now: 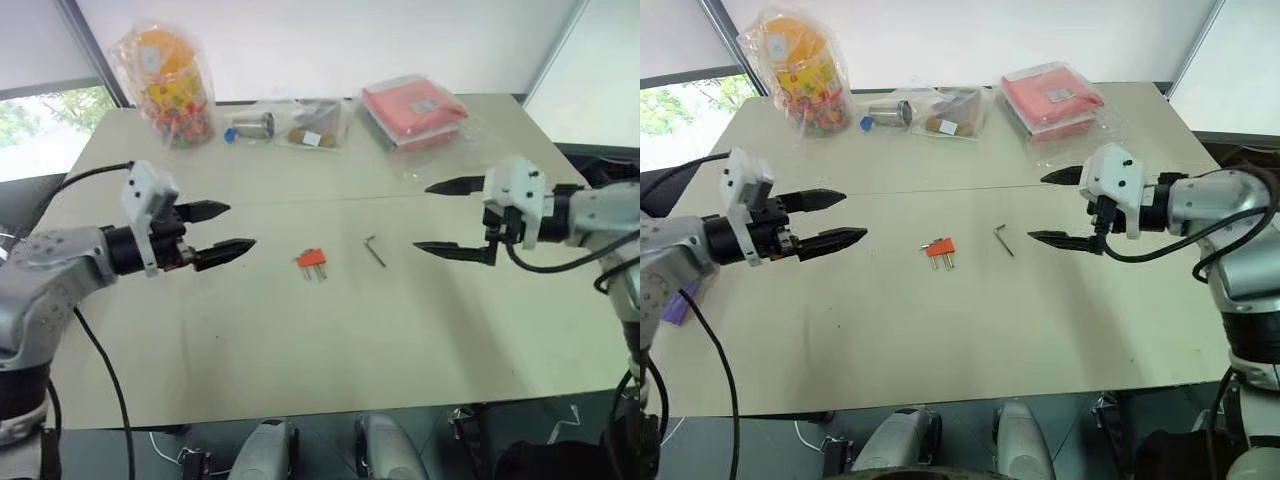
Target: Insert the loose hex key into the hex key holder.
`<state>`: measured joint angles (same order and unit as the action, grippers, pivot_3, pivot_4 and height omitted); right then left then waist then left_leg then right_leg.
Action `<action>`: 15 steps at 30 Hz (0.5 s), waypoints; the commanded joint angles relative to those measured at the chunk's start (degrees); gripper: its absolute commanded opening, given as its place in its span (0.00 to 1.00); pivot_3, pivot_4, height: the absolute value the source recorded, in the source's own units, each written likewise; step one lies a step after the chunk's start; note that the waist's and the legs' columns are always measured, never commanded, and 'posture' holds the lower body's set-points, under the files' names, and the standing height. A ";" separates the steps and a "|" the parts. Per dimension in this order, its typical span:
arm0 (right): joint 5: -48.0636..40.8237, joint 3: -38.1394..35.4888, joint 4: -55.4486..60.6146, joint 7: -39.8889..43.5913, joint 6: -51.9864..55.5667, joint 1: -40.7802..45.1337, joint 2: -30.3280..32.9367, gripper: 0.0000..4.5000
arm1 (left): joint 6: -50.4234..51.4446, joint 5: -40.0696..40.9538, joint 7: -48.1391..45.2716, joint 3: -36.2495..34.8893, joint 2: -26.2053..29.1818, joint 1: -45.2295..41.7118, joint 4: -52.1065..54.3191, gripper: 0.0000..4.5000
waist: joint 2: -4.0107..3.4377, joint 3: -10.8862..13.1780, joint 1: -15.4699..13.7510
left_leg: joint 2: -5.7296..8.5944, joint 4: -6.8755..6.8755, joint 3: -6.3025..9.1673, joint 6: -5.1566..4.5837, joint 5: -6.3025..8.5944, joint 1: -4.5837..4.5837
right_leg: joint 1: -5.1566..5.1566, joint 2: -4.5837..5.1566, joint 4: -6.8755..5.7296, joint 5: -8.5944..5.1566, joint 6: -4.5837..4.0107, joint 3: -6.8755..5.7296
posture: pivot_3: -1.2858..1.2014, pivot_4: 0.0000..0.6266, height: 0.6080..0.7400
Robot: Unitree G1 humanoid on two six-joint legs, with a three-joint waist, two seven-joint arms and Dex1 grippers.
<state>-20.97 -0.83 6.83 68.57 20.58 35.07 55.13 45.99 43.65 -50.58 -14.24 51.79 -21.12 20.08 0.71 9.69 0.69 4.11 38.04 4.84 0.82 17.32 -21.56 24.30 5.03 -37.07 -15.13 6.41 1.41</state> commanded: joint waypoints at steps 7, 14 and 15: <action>0.80 1.20 -0.43 0.49 -0.59 3.25 -1.36 1.00 | -0.36 0.42 -0.48 -1.25 0.19 -0.72 -0.01 0.96 | 0.00 0.01 -0.04 | 0.00 0.00 0.01 0.02 -0.01 -0.06 | 0.04 0.02 0.00 0.00 0.00 0.01 | 0.52 0.24 1.00; 1.92 1.68 -1.03 -0.25 -1.20 4.03 -2.72 1.00 | -0.48 0.58 0.27 -1.46 -0.10 -0.68 0.13 0.96 | 0.00 0.01 -0.05 | 0.00 0.00 0.01 0.03 -0.01 -0.08 | 0.07 0.02 0.00 0.00 0.00 0.02 | 0.52 0.24 1.00; 2.06 1.72 -1.06 -0.37 -1.36 4.01 -2.92 1.00 | -0.52 0.58 0.35 -1.43 -0.10 -0.66 0.11 0.96 | 0.00 0.01 -0.05 | 0.00 0.00 0.01 0.04 -0.02 -0.08 | 0.08 0.03 0.00 0.00 0.00 0.01 | 0.52 0.24 1.00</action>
<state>-18.95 1.71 5.26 68.63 20.34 37.91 52.65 45.87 43.73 -50.45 -14.13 51.53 -21.03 18.99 0.71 9.70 0.65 4.11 38.04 4.85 0.86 17.30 -21.64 24.38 5.06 -37.07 -15.13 6.41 1.43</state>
